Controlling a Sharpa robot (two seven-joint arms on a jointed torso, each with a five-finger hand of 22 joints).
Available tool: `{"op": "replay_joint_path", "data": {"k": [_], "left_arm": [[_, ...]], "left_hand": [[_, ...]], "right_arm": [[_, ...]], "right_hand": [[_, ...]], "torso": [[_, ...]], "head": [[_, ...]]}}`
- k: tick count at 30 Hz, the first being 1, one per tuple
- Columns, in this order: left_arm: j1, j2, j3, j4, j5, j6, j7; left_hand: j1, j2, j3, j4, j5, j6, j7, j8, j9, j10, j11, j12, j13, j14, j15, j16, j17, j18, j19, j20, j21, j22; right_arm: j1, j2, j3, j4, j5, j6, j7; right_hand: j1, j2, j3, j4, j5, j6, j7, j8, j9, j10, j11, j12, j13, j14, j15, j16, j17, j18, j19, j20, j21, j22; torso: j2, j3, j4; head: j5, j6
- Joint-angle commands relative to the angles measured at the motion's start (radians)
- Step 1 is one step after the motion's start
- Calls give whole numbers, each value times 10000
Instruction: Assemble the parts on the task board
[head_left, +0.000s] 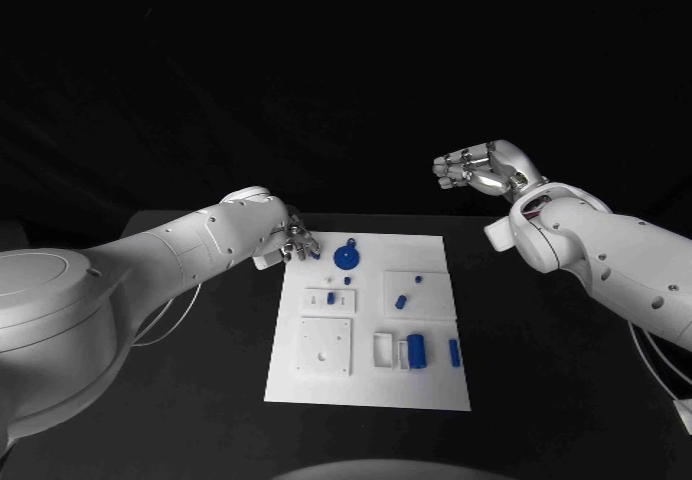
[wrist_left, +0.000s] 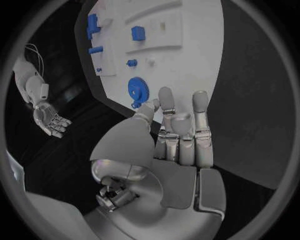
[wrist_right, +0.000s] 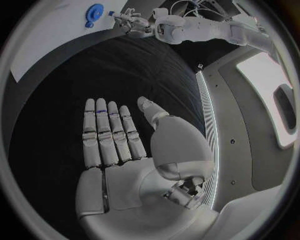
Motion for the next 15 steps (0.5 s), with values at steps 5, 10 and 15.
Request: {"op": "replay_joint_path", "data": {"k": [5,10,15], "left_arm": [[20,-318,34,735,223,-1295,88],[83,-599,42,1243,231,-1595,16],[216,-969,39,1916,229,-1750,-182]], "left_hand": [[-156,-138,742,-652,494,632,-464,-47,2850,473,-136,271,-99,249,-30,65,341,111,90,-74,159,207],[-265,-235,880,-783,877,738,-488,-45,2832,478,-171,458,-208,406,-56,80,700,136,136,-97,253,203],[-360,-321,983,-901,1185,821,-500,-51,2788,479,-185,556,-285,486,-61,83,940,155,143,-100,312,202]], "right_arm": [[1,-55,6,17,37,7,93],[1,-78,6,14,46,4,93],[0,-96,6,-5,50,2,94]], "right_hand": [[3,-78,1,32,56,-69,-22,-17,-15,-48,16,-61,-14,-88,3,-56,-15,78,-60,-19,-37,-12],[3,-85,-20,44,44,-70,-25,-19,-16,-49,17,-62,-15,-89,4,-57,-15,78,-59,-19,-37,-12],[3,-85,-20,44,44,-70,-25,-19,-16,-49,17,-62,-15,-89,4,-57,-15,78,-59,-19,-37,-12]], "torso": [[-6,-2,3],[-9,0,-17],[-34,8,7]], "head": [[36,26],[92,26],[126,30]]}}
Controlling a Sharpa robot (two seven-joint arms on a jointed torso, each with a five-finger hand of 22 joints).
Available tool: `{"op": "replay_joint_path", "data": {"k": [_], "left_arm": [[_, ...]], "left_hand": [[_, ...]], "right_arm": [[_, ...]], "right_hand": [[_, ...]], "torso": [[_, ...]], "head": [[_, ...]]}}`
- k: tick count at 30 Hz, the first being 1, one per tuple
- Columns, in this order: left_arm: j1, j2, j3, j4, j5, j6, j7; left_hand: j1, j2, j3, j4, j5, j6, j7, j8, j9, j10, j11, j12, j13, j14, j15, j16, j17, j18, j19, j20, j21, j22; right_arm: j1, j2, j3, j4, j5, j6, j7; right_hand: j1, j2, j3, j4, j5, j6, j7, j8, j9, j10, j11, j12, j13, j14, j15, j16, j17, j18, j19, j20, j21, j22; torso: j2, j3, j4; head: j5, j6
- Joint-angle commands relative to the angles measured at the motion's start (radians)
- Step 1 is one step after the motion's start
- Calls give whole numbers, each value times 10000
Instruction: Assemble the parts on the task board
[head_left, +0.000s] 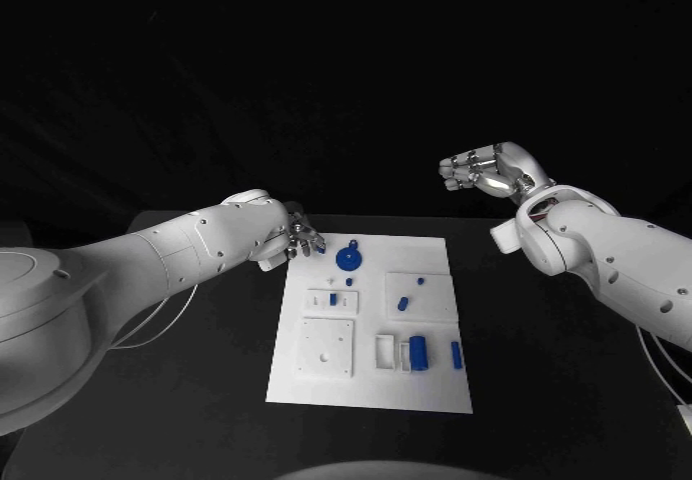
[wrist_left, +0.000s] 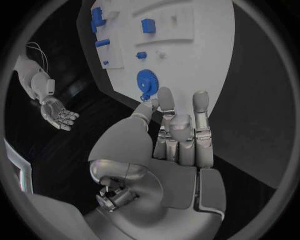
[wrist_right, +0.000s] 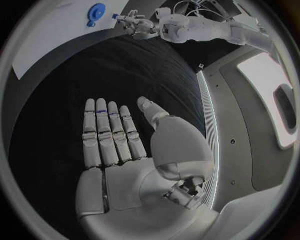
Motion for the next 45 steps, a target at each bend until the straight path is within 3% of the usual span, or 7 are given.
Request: {"op": "replay_joint_path", "data": {"k": [1,7,14,21,31,39,45], "left_arm": [[99,-205,8,446,94,-541,-183],[221,-771,-2,1468,92,-764,-495],[256,-1373,-62,2666,20,-1078,-944],[257,-1756,-306,3397,-106,-1221,-1232],[249,-1959,-786,3934,-249,-1381,-1394],[133,-1914,-895,4034,-358,-1532,-1440],[-82,-1829,-909,4087,-468,-1631,-1404]], "left_hand": [[-75,-35,761,-734,130,726,-608,29,1675,446,-153,56,-31,85,-9,37,88,157,72,-28,48,204],[-165,-85,832,-836,279,804,-624,27,1616,445,-166,177,-89,155,-9,28,322,170,71,-27,122,203],[-252,-144,887,-940,556,894,-646,30,1606,445,-187,319,-97,237,-22,66,520,182,95,-39,200,203],[-334,-163,938,-1038,738,944,-658,28,1639,444,-198,415,-117,279,-20,91,660,202,93,-32,280,205],[-375,-174,954,-1093,837,974,-665,31,1649,444,-203,442,-136,295,-16,98,723,215,79,-22,312,204],[-405,-175,965,-1123,883,990,-669,30,1654,444,-207,474,-139,309,-16,109,767,227,78,-16,339,203],[-416,-177,969,-1134,906,998,-672,31,1657,443,-209,484,-140,319,-15,121,797,230,80,-15,349,203]], "right_arm": [[0,-10,6,-10,18,10,93],[-7,-14,5,-63,23,9,98],[-46,-17,4,-130,39,15,102],[-74,-36,4,-185,65,7,104],[-86,-15,3,-216,81,0,108],[-90,17,3,-220,84,-7,110],[-91,49,3,-222,85,-3,113]], "right_hand": [[3,-85,-20,45,44,-70,-24,-19,-16,-49,17,-62,-14,-89,4,-57,-15,78,-59,-19,-37,-12],[3,-85,-20,45,44,-70,-24,-19,-16,-49,17,-62,-14,-89,4,-57,-15,78,-59,-19,-37,-12],[3,-85,-20,45,44,-70,-24,-19,-16,-49,17,-62,-14,-89,4,-57,-15,78,-59,-19,-37,-12],[4,-80,-38,60,60,-68,-26,-17,-15,-49,17,-63,-14,-86,2,-55,-14,78,-60,-17,-37,-12],[2,-83,-41,61,57,-67,-23,-17,-15,-51,16,-62,-14,-89,1,-56,-15,78,-59,-18,-36,-12],[2,-83,-41,61,57,-67,-23,-17,-15,-51,16,-62,-14,-89,1,-56,-15,78,-59,-18,-36,-12],[10,-80,-34,58,59,-75,-22,-19,-16,-53,17,-63,-14,-89,1,-55,-15,78,-61,-18,-37,-12]], "torso": [[-29,9,22],[-117,12,111],[-225,11,205],[-269,-6,267],[-293,-32,334],[-285,-9,305],[-271,-9,276]], "head": [[42,-6],[26,-56],[17,-148],[15,-230],[-7,-319],[40,-348],[58,-372]]}}
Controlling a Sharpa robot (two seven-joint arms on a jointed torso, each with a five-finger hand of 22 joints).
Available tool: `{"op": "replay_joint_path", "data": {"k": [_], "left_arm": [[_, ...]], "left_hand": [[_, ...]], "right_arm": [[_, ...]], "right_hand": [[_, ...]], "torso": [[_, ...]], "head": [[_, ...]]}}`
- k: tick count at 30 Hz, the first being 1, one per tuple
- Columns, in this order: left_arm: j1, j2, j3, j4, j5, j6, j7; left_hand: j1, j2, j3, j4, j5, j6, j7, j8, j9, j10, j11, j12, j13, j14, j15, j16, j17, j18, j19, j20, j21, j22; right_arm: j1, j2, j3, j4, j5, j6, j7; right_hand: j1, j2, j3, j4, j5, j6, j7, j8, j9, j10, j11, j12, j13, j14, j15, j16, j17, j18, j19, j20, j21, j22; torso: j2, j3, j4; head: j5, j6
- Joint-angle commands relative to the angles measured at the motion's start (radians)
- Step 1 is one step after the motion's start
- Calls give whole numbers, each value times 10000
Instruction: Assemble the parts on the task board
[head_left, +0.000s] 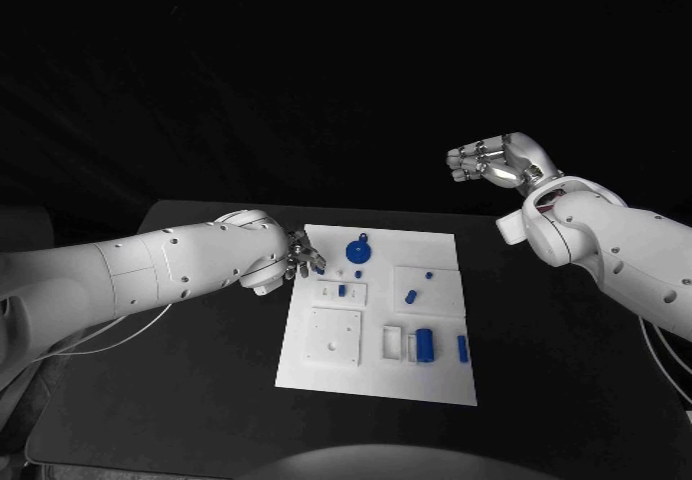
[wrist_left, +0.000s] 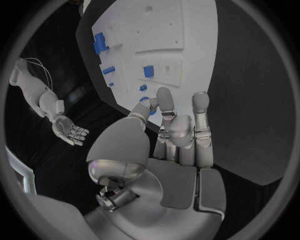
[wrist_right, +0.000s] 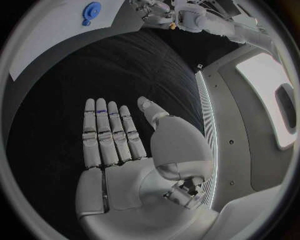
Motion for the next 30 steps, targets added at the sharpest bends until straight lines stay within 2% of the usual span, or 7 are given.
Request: {"op": "replay_joint_path", "data": {"k": [1,8,30], "left_arm": [[-78,59,0,57,-185,-217,-2],[-187,146,-1,53,-279,-176,-3],[-471,112,1,135,-324,-282,21]], "left_hand": [[28,107,659,-712,58,873,-797,59,793,399,-179,39,-13,54,-1,45,8,74,45,19,36,200],[7,115,677,-743,76,875,-797,57,792,399,-181,51,-20,59,-5,37,20,82,42,19,55,198],[-43,132,689,-790,92,887,-800,57,793,399,-184,70,-30,66,-2,31,55,94,35,26,76,193]], "right_arm": [[-6,21,5,0,4,12,107],[-8,35,5,-6,6,24,107],[-12,37,5,-22,19,55,107]], "right_hand": [[10,-80,-7,31,59,-78,-18,-19,-16,-53,17,-63,-15,-89,1,-55,-15,78,-61,-18,-37,-12],[10,-80,-7,31,59,-78,-18,-19,-16,-53,17,-63,-15,-89,1,-55,-15,78,-61,-18,-37,-12],[-14,-75,-22,50,61,-83,-17,-18,-15,-62,22,-63,-15,-91,8,-56,-15,78,-66,-15,-38,-12]], "torso": [[17,2,-22],[10,25,-12],[16,12,-4]], "head": [[-4,-20],[-20,-69],[-22,-133]]}}
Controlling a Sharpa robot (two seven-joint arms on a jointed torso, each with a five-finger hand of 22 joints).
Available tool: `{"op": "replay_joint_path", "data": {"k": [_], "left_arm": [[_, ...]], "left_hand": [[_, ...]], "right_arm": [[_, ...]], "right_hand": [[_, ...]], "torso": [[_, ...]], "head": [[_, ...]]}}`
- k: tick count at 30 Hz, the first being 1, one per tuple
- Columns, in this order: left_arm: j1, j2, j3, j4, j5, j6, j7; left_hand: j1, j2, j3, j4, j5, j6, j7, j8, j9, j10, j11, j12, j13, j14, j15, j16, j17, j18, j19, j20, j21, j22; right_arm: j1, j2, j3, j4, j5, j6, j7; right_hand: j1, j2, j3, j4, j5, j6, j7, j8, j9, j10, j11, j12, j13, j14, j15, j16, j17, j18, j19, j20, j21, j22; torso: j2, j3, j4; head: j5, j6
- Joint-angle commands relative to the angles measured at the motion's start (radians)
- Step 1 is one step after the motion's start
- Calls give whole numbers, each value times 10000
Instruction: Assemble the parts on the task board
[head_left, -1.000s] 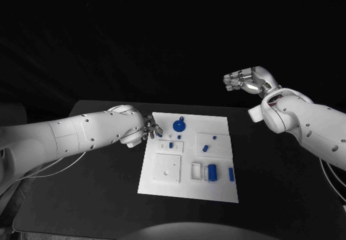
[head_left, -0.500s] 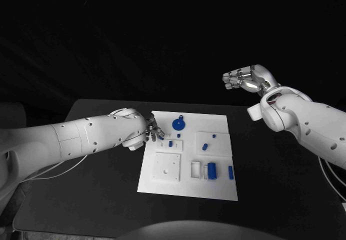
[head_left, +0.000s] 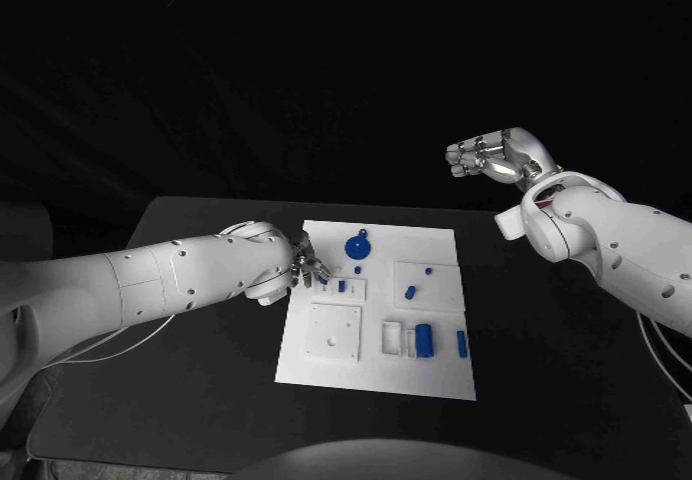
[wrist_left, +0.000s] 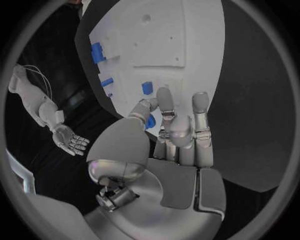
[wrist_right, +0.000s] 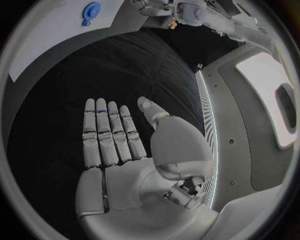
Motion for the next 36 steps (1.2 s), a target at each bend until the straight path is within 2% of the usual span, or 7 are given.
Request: {"op": "replay_joint_path", "data": {"k": [1,17,36], "left_arm": [[-47,5,5,34,-50,-175,50],[-131,-96,5,109,-168,-496,121],[-202,-176,5,177,-220,-486,246]], "left_hand": [[-17,81,714,-760,58,882,-805,52,738,399,-184,32,-8,79,-22,32,7,95,35,26,40,195],[-23,93,705,-770,36,883,-804,48,722,399,-184,35,-17,93,-23,-6,-25,101,48,26,41,191],[-7,103,695,-775,17,883,-804,49,686,399,-186,42,-23,105,-18,-12,-11,107,52,33,30,191]], "right_arm": [[-6,8,5,0,1,56,102],[-18,5,5,-18,55,98,96],[-31,5,5,-22,67,108,100]], "right_hand": [[-14,-75,-22,50,61,-88,-13,-18,-15,-62,22,-63,-15,-91,8,-56,-15,79,-66,-15,-38,-12],[-5,-72,-20,39,58,-86,-15,-18,-15,-61,20,-63,-15,-93,7,-56,-15,80,-65,-15,-37,-12],[-5,-72,-20,39,58,-86,-15,-18,-15,-61,20,-63,-15,-93,7,-56,-15,80,-65,-15,-37,-12]], "torso": [[6,-9,-1],[10,-5,1],[9,3,-7]], "head": [[-2,-12],[11,-57],[38,-90]]}}
